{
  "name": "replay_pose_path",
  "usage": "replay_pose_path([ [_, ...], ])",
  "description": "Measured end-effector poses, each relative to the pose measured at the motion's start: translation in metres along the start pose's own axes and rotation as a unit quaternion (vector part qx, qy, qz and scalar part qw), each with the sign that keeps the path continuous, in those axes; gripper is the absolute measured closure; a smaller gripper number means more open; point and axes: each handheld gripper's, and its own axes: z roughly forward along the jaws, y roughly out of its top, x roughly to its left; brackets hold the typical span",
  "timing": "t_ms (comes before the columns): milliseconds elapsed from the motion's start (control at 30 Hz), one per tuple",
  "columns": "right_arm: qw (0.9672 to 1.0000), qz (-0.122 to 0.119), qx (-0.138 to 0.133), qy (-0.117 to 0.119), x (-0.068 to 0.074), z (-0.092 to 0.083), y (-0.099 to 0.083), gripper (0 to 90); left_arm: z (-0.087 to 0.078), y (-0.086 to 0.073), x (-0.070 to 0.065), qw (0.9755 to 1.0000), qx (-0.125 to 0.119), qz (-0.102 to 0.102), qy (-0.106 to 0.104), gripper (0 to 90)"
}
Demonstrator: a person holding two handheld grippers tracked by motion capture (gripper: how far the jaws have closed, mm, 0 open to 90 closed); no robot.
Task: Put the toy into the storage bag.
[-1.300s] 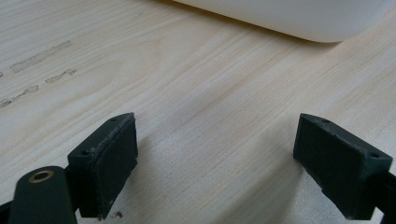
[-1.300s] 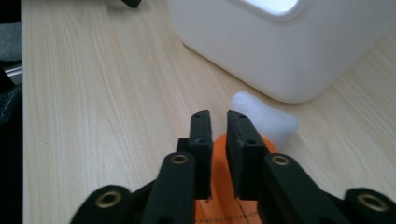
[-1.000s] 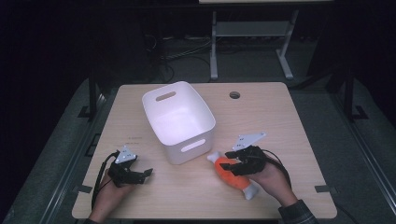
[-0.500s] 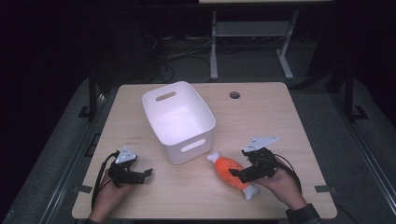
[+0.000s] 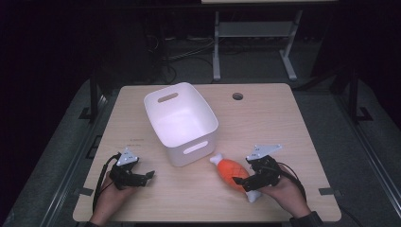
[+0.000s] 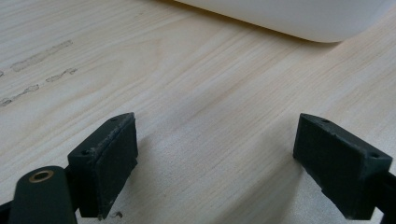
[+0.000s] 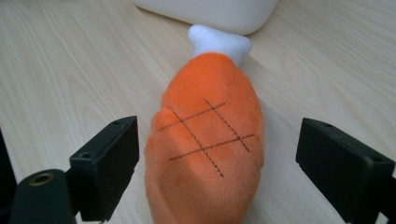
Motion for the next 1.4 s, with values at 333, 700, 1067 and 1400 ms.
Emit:
replay_pose_path([
  [333, 0.9998, 0.003, 0.017, -0.004, 0.001, 0.020, -0.005, 12.0, 0.000, 0.000, 0.000, 1.0000, 0.000, 0.000, 0.000, 13.2],
  [700, 0.9996, 0.004, 0.029, 0.003, 0.006, 0.033, -0.006, 9.1, 0.000, 0.000, 0.000, 1.0000, 0.000, 0.000, 0.000, 13.1],
  [1067, 0.9989, 0.001, 0.046, -0.006, 0.009, 0.043, -0.008, 8.8, 0.000, 0.000, 0.000, 1.0000, 0.000, 0.000, 0.000, 13.1],
  [1400, 0.9987, 0.001, 0.049, -0.012, 0.007, 0.043, -0.010, 15.9, 0.000, 0.000, 0.000, 1.0000, 0.000, 0.000, 0.000, 13.1],
])
